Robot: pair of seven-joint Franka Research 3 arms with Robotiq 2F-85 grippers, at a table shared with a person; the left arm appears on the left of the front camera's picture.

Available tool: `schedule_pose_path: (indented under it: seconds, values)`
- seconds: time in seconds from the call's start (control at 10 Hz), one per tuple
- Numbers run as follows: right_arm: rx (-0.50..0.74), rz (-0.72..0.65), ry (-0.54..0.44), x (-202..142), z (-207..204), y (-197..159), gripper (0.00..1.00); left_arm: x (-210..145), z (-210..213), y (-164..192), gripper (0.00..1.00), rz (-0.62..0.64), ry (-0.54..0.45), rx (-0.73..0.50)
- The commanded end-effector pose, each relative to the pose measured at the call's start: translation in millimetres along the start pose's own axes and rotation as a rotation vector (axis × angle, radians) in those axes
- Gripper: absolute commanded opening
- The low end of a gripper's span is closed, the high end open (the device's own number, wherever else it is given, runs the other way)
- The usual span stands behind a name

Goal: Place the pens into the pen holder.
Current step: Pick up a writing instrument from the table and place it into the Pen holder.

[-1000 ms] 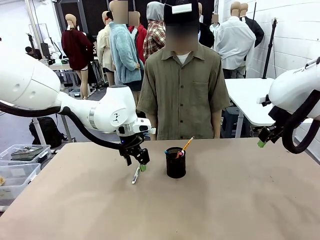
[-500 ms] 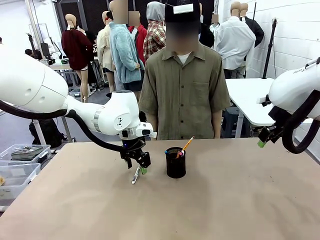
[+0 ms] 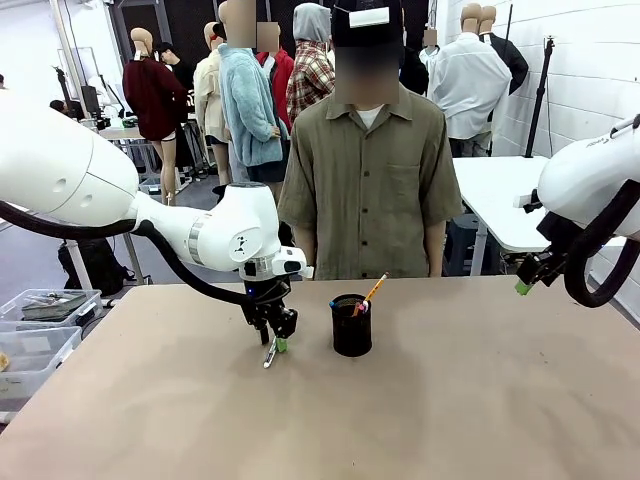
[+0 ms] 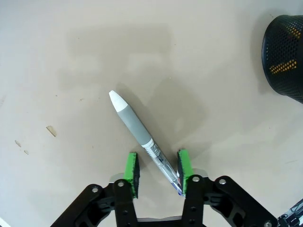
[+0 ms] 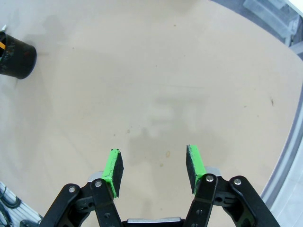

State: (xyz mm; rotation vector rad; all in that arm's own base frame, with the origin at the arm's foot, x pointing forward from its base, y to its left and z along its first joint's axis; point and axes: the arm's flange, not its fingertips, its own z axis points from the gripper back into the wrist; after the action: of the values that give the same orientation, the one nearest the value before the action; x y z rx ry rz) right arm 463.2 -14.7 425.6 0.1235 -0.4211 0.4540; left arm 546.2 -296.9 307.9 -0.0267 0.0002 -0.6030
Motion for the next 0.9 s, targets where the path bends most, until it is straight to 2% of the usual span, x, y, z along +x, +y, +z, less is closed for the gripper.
schedule_pose_path:
  seconds: [0.0,0.2,0.5,0.8]
  values:
    - [-0.02,0.018,0.0,-3.7,-1.8,-0.5,0.68,4.7,-0.9,0.5,0.0,0.009,0.019,0.034]
    - [-0.02,0.018,0.0,-3.7,-1.8,-0.5,0.68,3.5,-2.1,-1.0,0.0,0.004,0.017,0.036]
    - [-0.02,0.018,0.0,-3.7,-1.8,-0.5,0.68,-12.5,15.7,2.9,0.0,-0.032,-0.056,-0.005]
    - [-0.02,0.018,0.0,-3.7,-1.8,-0.5,0.68,-56.1,48.4,18.6,0.0,-0.116,-0.25,-0.104]
